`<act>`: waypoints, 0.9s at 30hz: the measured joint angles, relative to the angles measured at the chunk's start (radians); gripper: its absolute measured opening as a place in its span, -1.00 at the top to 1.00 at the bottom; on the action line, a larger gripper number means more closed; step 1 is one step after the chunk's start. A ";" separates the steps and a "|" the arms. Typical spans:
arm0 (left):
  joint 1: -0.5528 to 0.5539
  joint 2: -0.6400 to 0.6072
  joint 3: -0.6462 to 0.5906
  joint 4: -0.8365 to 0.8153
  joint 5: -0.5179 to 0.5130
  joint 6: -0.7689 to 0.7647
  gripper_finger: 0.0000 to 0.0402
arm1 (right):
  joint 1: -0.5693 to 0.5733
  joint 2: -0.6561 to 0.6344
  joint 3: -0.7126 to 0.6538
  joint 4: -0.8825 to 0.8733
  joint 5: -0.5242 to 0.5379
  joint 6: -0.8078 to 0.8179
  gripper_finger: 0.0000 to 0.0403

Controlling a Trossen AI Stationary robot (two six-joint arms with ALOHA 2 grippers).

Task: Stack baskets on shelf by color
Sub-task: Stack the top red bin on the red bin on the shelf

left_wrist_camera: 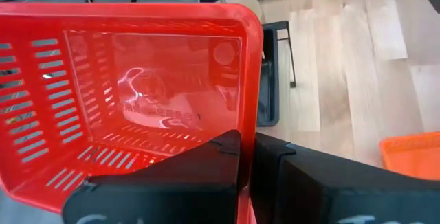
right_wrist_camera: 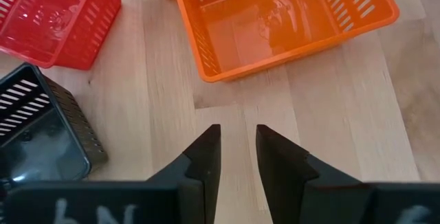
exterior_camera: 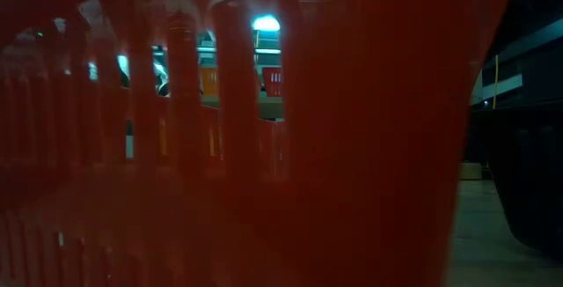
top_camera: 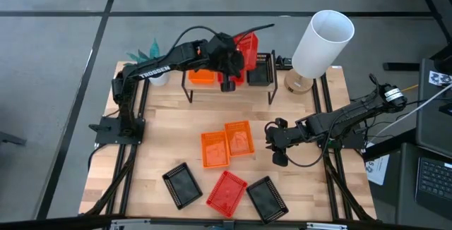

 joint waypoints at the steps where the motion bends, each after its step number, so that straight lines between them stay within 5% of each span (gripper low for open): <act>1: 0.000 0.000 0.000 -0.007 0.000 0.000 1.00 | 0.000 0.000 0.000 0.000 0.000 0.000 0.55; 27: 0.009 0.003 0.000 -0.065 0.000 0.000 1.00 | 0.000 0.000 0.000 0.000 0.000 0.000 0.55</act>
